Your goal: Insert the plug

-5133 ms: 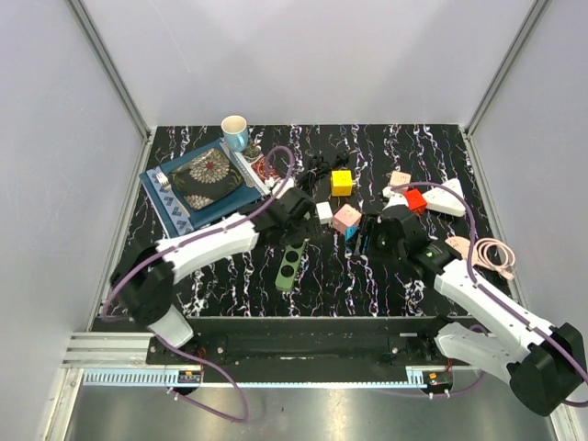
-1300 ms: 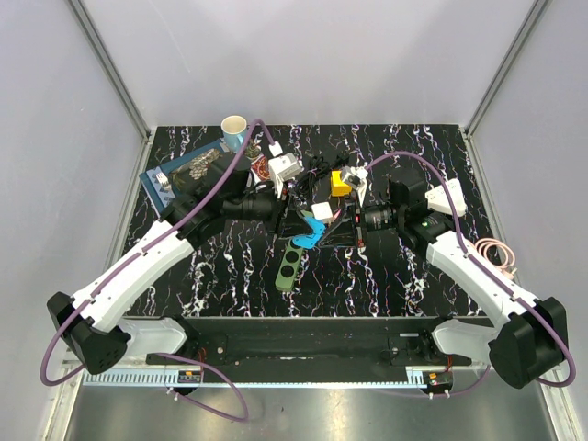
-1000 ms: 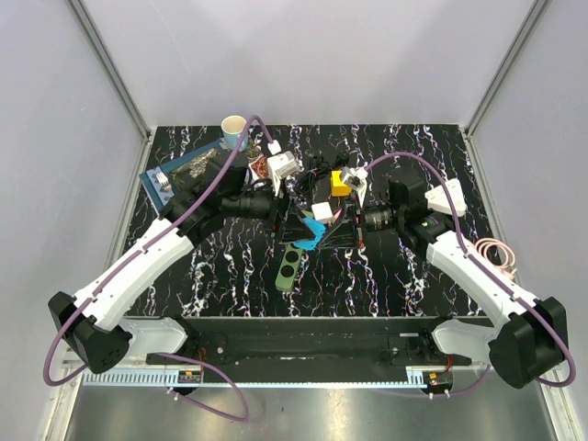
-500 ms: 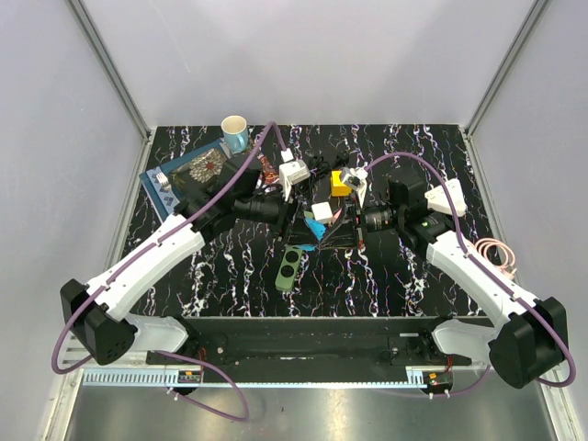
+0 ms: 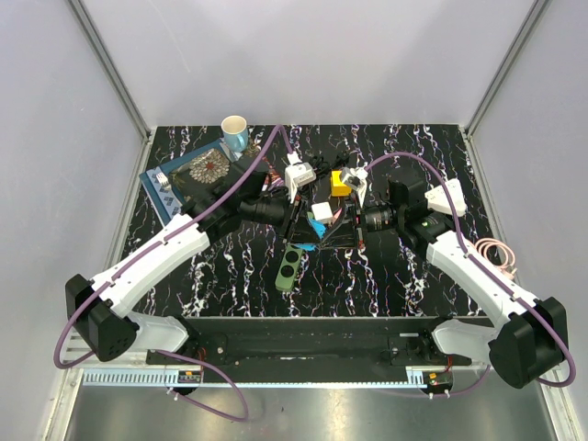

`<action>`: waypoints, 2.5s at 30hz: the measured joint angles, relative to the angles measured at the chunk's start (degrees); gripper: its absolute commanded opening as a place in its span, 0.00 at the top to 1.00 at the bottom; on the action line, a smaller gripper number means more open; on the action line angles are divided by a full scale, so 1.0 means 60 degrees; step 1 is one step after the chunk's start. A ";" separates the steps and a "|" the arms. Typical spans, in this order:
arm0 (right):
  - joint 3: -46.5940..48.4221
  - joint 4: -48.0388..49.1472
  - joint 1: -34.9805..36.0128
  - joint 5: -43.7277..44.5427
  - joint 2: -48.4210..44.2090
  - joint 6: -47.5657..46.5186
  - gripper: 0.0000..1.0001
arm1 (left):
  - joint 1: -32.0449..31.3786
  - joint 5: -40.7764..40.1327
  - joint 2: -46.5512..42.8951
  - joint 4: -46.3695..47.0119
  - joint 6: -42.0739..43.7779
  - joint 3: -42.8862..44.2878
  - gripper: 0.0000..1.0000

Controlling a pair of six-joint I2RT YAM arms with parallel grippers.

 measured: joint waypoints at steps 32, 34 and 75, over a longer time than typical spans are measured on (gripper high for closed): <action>0.0011 -0.3271 -0.0018 0.5843 -0.0619 0.0554 0.00 | 0.0018 -0.5661 0.1089 -0.3748 -0.0280 -0.0135 1.00; 0.0007 -0.3636 -0.0018 0.6725 -0.0619 0.0772 0.00 | -0.0138 -0.6098 0.1424 -0.4156 -0.0437 -0.0095 1.00; -0.0998 -0.4288 -0.0018 1.1588 -0.0674 0.2430 0.00 | -0.0889 -0.7308 0.3989 -0.4029 -0.2229 -0.0055 1.00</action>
